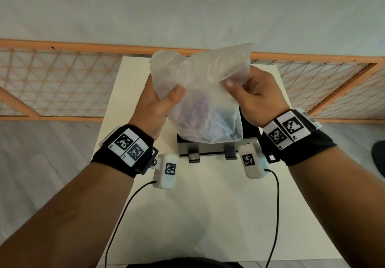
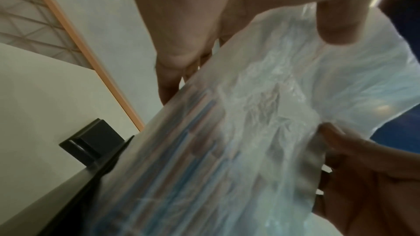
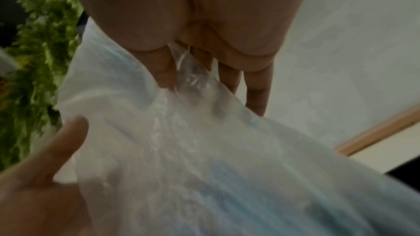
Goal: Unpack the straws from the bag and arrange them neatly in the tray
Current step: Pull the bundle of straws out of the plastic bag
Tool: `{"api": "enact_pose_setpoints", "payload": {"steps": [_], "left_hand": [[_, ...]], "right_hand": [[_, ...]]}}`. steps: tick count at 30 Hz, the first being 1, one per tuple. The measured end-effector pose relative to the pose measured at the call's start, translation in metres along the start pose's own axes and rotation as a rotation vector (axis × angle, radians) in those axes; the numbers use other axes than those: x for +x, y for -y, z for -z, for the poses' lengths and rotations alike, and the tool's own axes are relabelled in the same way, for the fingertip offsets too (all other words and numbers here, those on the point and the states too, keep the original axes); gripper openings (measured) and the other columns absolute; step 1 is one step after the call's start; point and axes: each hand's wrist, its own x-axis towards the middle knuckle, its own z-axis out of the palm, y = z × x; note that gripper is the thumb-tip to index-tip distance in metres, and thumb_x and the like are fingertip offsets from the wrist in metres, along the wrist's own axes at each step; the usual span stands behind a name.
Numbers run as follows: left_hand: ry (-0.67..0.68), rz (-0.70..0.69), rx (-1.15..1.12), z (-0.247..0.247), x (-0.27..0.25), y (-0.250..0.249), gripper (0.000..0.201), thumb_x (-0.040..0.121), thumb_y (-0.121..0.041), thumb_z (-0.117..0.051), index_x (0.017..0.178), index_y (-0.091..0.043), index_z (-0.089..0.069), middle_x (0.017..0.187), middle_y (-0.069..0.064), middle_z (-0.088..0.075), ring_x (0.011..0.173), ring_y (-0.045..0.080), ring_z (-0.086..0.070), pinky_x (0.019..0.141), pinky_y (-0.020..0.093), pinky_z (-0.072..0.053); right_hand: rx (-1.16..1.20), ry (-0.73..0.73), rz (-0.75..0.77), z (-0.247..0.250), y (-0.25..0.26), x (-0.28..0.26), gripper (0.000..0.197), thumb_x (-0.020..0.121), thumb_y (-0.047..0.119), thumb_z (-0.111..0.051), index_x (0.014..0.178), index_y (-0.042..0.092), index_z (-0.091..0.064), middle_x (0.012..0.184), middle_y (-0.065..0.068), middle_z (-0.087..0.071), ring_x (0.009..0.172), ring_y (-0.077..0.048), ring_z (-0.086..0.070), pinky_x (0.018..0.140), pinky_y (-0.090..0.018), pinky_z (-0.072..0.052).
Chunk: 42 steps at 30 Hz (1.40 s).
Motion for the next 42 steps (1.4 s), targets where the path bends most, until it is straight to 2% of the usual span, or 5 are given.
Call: {"api": "enact_pose_setpoints", "payload": {"steps": [4,14,20,36,42], "left_hand": [[-0.025,0.096,-0.091,0.003,-0.002,-0.001,0.095,0.064,-0.071,-0.079,0.142,-0.028,-0.047,0.136,-0.004,-0.063,0.129,0.019,-0.058,0.104,0.048,-0.049],[-0.111,0.102,-0.144,0.001,0.008,0.002,0.072,0.083,-0.038,-0.072,0.141,-0.003,-0.049,0.134,0.019,-0.063,0.123,0.030,-0.062,0.103,0.042,-0.051],[-0.310,0.071,0.110,-0.012,0.018,0.001,0.011,0.095,-0.021,-0.068,0.087,-0.019,-0.076,0.082,-0.004,-0.078,0.084,0.015,-0.076,0.076,0.032,-0.060],[-0.125,-0.013,0.057,-0.003,0.021,-0.008,0.042,0.079,-0.027,-0.081,0.118,-0.022,-0.066,0.115,0.003,-0.075,0.110,0.021,-0.070,0.096,0.045,-0.056],[-0.051,0.037,0.039,-0.003,0.035,-0.018,0.045,0.086,-0.021,-0.078,0.126,-0.005,-0.065,0.120,0.014,-0.072,0.113,0.030,-0.069,0.100,0.054,-0.052]], "right_hand": [[-0.017,-0.053,-0.002,-0.004,0.002,0.002,0.020,0.095,0.019,-0.056,0.101,0.034,-0.068,0.089,0.018,-0.072,0.091,-0.006,-0.069,0.080,-0.031,-0.055],[-0.107,-0.056,-0.032,-0.009,0.002,0.003,0.017,0.092,0.015,-0.061,0.106,0.021,-0.069,0.090,0.020,-0.069,0.086,0.002,-0.066,0.076,-0.014,-0.049],[-0.122,-0.036,-0.042,-0.011,0.011,0.002,0.010,0.091,0.018,-0.066,0.096,0.010,-0.064,0.084,0.003,-0.074,0.077,-0.011,-0.070,0.071,-0.037,-0.056],[-0.174,-0.002,-0.234,-0.007,0.013,0.007,0.011,0.088,0.010,-0.063,0.079,0.016,-0.068,0.074,0.001,-0.074,0.066,-0.010,-0.071,0.067,-0.029,-0.055],[-0.229,0.173,-0.210,-0.009,0.021,0.016,0.043,0.079,0.028,-0.078,0.118,0.027,-0.059,0.107,0.010,-0.068,0.093,-0.002,-0.062,0.079,-0.018,-0.047]]}}
